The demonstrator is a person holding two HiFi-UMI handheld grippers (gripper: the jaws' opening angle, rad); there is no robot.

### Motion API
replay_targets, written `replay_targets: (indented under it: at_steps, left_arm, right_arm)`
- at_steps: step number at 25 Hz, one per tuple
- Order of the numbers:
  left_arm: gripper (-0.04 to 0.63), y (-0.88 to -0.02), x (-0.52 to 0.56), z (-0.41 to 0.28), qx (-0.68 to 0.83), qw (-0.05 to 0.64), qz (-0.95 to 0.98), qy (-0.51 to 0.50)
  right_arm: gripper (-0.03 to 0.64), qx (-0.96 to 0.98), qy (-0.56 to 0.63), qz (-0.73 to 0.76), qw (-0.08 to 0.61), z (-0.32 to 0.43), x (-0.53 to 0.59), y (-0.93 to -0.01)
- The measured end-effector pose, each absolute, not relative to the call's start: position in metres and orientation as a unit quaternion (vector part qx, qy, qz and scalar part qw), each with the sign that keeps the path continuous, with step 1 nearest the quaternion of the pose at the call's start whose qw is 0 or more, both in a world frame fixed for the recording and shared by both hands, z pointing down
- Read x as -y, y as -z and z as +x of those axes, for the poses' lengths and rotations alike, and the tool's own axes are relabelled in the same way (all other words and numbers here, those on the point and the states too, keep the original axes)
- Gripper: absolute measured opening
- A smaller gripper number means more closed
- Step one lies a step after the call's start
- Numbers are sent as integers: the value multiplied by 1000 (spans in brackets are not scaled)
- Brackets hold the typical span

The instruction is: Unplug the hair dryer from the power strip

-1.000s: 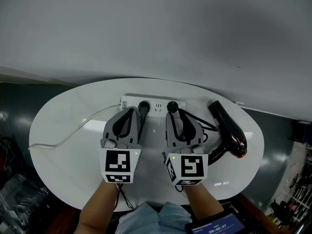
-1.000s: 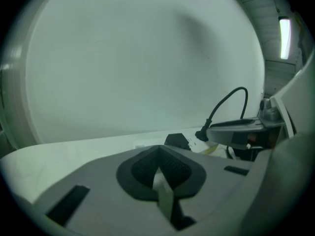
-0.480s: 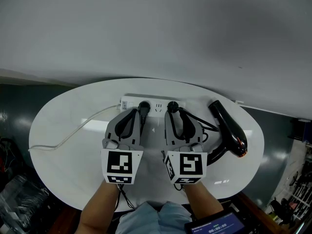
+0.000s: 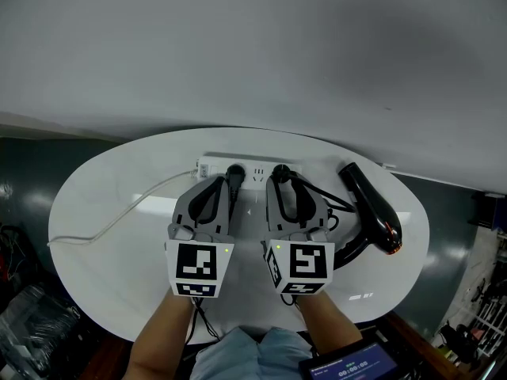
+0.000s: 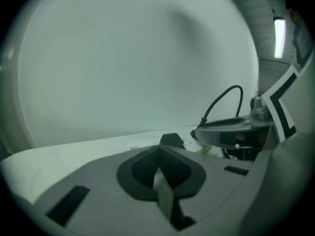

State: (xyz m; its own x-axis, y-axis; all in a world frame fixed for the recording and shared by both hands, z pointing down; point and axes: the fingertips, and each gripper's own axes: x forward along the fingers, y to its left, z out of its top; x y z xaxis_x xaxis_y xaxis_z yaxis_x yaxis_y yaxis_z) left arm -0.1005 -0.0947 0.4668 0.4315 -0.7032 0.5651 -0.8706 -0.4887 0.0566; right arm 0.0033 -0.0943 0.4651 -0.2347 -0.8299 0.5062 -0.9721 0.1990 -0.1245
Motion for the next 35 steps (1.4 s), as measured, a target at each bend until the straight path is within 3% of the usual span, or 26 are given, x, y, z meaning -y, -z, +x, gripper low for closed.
replay_targets:
  at_steps: [10, 21, 35]
  left_arm:
    - [0, -466, 94, -99, 471, 167, 830, -249]
    - [0, -466, 96, -99, 464, 171, 833, -246]
    - [0, -474, 93, -101, 456, 187, 838, -234]
  right_arm:
    - [147, 747, -198, 609, 178, 4, 106, -463]
    - [86, 744, -192, 611, 194, 4, 110, -465]
    - [77, 744, -195, 610, 193, 4, 109, -471]
